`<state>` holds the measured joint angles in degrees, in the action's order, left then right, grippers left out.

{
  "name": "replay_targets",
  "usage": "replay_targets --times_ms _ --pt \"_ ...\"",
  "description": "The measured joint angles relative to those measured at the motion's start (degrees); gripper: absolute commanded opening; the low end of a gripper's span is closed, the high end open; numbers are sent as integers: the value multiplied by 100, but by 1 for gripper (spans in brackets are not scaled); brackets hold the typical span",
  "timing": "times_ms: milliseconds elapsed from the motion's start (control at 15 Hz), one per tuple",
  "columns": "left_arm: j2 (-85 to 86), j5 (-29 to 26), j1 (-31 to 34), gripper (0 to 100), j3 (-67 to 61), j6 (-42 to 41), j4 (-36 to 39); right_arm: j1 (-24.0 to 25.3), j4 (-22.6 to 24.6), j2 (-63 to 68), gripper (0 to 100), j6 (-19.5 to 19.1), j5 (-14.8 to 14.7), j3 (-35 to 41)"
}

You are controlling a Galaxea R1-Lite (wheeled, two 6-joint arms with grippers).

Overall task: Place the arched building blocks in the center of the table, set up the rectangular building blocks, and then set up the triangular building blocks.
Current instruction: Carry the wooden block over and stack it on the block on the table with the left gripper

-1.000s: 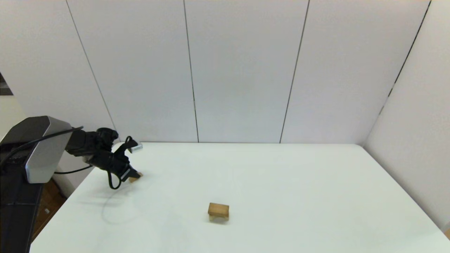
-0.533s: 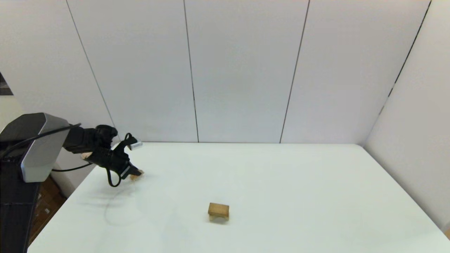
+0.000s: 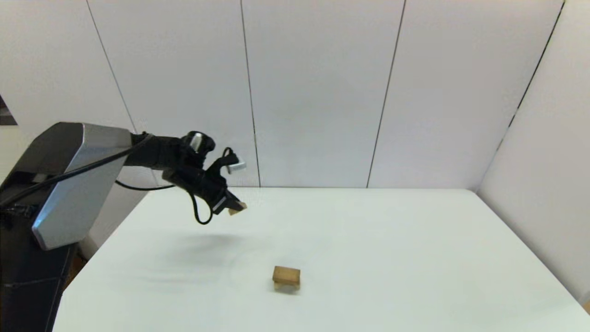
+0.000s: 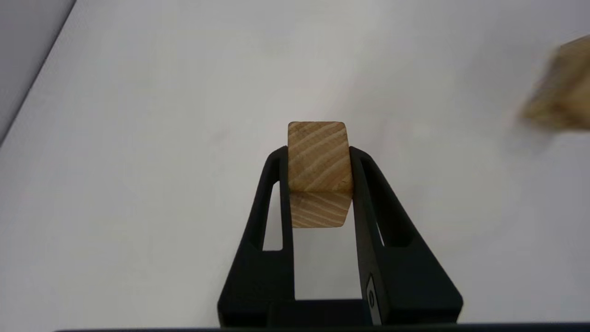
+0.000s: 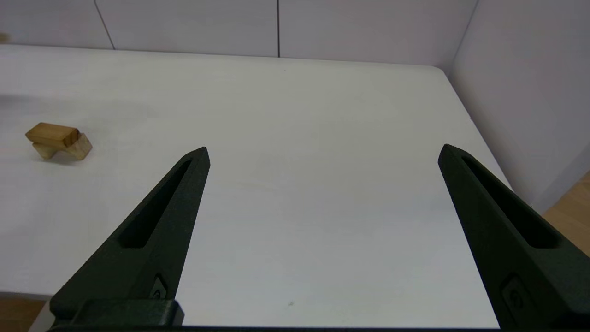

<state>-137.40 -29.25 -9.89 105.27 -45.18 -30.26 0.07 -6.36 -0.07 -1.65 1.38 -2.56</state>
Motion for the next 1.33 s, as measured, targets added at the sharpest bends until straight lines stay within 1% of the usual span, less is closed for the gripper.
replay_targets --times_ms 200,467,600,733,867,1067,1333 --pt "50 -7 -784 0 562 -27 -603 0 -2 0 100 0 -1 0" --pt "-33 11 -1630 0 763 -99 -701 0 0 0 100 2 0 0" --pt "-77 23 -1888 0 757 -126 -855 0 2 0 100 2 0 0" --pt "-77 45 -2048 0 714 -333 -1158 0 0 0 100 2 -1 0" --pt "-24 50 -2076 0 634 -460 -1379 0 0 0 100 2 0 0" --pt "39 59 -2100 0 355 -744 -1375 0 0 0 100 2 0 0" --pt "234 72 -2150 0 -39 -752 -1370 0 0 0 100 2 0 0"
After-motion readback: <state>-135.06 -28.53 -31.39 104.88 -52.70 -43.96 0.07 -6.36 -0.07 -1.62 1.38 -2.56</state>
